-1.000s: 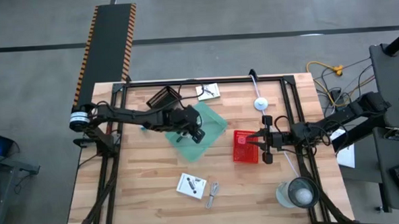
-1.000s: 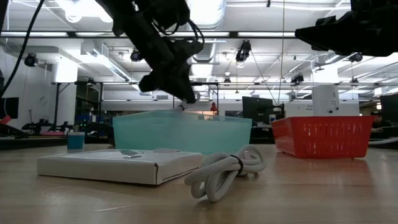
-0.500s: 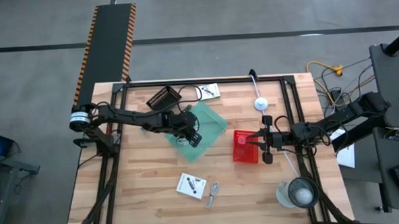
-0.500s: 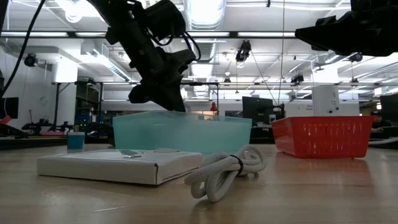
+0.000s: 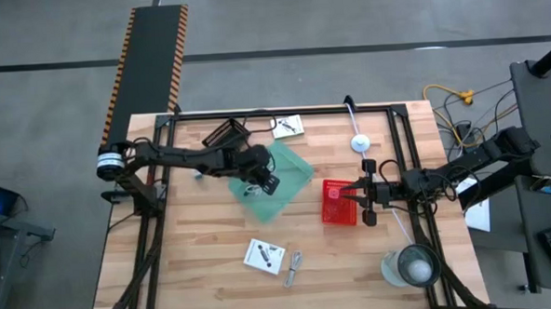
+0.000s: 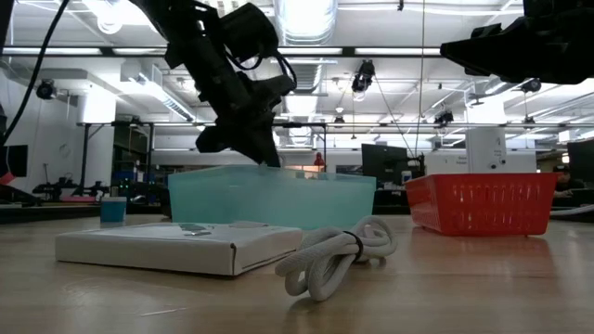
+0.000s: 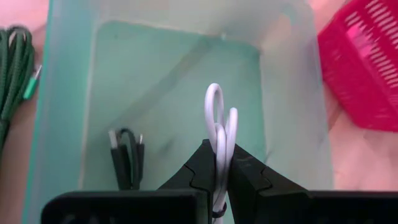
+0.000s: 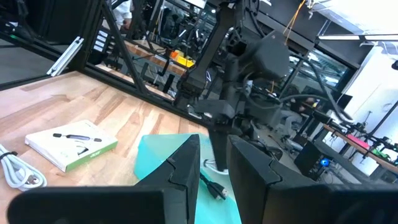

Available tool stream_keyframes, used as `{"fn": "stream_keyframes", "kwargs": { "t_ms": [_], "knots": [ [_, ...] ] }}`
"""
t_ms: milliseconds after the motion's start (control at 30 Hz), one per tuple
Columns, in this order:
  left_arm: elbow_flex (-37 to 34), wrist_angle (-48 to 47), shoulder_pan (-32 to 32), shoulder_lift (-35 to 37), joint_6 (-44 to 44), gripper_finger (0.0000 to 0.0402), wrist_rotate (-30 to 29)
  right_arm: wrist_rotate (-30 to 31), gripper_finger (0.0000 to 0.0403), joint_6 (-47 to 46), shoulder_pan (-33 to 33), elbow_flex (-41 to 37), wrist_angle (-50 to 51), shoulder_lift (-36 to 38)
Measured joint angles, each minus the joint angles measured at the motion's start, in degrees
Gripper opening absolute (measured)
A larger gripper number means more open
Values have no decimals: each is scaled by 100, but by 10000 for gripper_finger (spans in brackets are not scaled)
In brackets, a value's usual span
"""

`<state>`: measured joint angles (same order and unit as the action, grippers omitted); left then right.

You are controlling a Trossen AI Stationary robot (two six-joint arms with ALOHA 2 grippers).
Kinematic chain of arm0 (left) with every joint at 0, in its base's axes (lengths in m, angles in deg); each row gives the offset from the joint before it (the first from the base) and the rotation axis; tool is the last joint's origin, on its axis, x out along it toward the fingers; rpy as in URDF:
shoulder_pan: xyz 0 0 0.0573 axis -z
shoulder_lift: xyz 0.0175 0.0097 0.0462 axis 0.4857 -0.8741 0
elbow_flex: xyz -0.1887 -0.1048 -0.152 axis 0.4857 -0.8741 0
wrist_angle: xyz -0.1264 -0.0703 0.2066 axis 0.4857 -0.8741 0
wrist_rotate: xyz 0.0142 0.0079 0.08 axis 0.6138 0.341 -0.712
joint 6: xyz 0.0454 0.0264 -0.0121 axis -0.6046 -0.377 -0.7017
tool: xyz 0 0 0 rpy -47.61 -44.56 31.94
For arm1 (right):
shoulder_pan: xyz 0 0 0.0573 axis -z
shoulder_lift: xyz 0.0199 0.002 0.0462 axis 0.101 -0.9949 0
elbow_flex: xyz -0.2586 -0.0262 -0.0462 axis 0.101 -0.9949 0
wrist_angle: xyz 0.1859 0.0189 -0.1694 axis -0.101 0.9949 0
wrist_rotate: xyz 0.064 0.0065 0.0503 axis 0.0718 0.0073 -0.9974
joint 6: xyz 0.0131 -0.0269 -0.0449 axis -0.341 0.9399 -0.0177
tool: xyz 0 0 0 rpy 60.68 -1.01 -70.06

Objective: Pick and place items into bin
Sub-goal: Put the left white charger cable into the green bin

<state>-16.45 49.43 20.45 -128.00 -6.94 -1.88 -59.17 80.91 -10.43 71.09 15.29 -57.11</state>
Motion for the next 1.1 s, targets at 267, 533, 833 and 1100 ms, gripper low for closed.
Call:
{"fn": "stream_keyframes", "kwargs": {
  "t_ms": [267,533,833,1100],
  "knots": [
    [493,-180,-139,-543,-261,10,125,-2,68,33,0,1,-10,-1],
    [1365,-1253,-155,-1135,-485,10,401,0,68,39,2,2,44,3],
    [1273,-1671,-157,-1204,-425,10,382,0,68,39,2,2,52,3],
    [1204,-1639,-157,-1266,-303,10,379,0,68,39,2,2,57,3]
  ]
}}
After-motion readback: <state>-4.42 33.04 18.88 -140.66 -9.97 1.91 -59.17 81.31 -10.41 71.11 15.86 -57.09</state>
